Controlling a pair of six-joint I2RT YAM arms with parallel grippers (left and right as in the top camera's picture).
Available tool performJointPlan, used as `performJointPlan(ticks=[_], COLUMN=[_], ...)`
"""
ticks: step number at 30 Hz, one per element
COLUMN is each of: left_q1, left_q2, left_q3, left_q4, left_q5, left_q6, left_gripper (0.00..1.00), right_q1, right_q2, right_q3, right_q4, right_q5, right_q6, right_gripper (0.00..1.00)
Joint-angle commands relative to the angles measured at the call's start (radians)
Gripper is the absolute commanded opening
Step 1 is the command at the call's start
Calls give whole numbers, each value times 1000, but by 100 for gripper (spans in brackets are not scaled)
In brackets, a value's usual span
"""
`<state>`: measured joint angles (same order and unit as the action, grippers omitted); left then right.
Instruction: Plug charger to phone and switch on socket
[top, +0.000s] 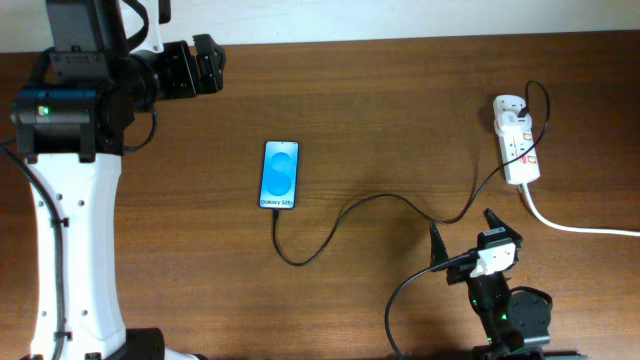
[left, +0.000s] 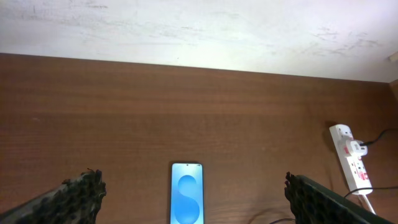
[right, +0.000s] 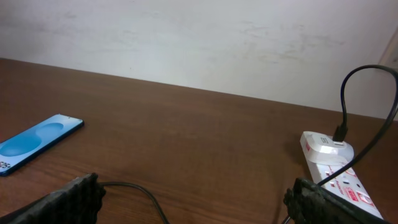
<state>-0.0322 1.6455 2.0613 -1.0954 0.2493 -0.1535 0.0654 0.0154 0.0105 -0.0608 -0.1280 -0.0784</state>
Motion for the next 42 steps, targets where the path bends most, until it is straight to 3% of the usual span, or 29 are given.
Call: performJointPlan(ticks=[1,16,19,21,25,30,33,37,42], left_q1=[3,3,3,3,14,55,55,55,55], left_q2=[-10,-10,-91,-198,-498,-858,-1028,-1231,-1467], left_q3=[9,8,-37,-170,-724,-1341,-1586,-1810,-2001], left_q4=[2,-10,10,133,563,1023,1139,1170,1166], left_q5=[-4,-45,-63,-63,-64,-82,-82,-84,-138], left_q6=[5,6,92,126,234,242,332,422,421], left_gripper=[99,99,99,99,99,99,99,99,99], right_q1=[6,6,6,6,6,6,6,6,6], right_q2=[-12,-12,-12,-12,-12,-12,-12,-12,-12], right_q3=[-5,-5,-5,-5,-5,-5,-5,-5,-5], right_q4=[-7,-7,-7,-7,-7,-7,-7,-7,-7], right_q5=[6,6,6,6,6,6,6,6,6], right_q6=[4,4,4,4,4,4,4,4,4], right_gripper=[98,98,98,98,98,98,98,98,98])
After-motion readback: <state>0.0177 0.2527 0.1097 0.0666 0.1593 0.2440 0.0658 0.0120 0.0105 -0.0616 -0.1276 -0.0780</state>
